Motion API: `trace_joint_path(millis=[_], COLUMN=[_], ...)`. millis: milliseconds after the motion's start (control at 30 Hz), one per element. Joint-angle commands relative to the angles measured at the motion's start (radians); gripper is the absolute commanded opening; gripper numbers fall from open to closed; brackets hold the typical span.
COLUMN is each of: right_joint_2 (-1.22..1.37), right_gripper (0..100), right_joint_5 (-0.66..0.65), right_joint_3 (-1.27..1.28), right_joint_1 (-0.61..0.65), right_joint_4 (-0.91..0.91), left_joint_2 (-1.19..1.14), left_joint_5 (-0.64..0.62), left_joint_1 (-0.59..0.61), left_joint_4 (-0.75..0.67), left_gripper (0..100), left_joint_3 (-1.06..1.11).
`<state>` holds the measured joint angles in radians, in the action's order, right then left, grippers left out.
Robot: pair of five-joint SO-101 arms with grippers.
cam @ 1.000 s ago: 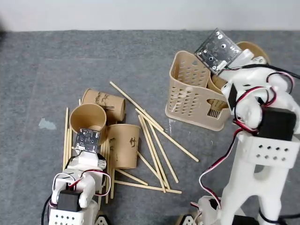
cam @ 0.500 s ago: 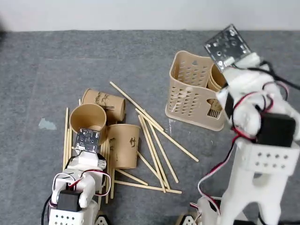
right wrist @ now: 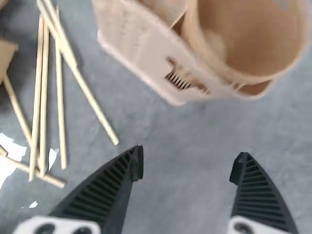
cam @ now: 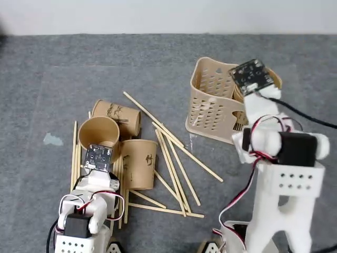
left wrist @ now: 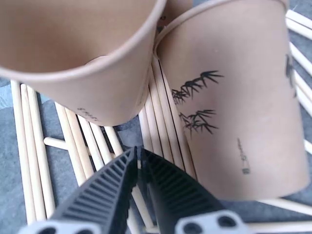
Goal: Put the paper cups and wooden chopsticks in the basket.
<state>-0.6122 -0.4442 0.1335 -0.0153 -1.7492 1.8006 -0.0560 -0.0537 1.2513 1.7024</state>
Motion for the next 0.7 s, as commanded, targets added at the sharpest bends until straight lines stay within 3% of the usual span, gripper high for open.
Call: trace_joint_path(millis=[0,333,533,667], right_joint_2=[-0.031,-0.031,-0.031,-0.021], right_gripper=[29.9,29.9,29.9,29.9], right_joint_5=[0.012,0.015,0.115,0.203], right_joint_3=[0.054,0.120,0.123,0.121], right_joint_1=[0.012,0.079,0.122,0.245], right_joint_4=[0.004,-0.027,-0.004,0.047], left_joint_2=[0.011,0.011,0.011,0.011], left_joint_5=[0.006,0.012,0.161,0.218], left_joint_1=[0.005,0.008,0.227,0.400], left_joint_4=[0.003,0.006,0.066,-0.020], left_gripper=[1,1,1,1], left_joint_3=[-0.019,-0.068,-0.272,-0.303])
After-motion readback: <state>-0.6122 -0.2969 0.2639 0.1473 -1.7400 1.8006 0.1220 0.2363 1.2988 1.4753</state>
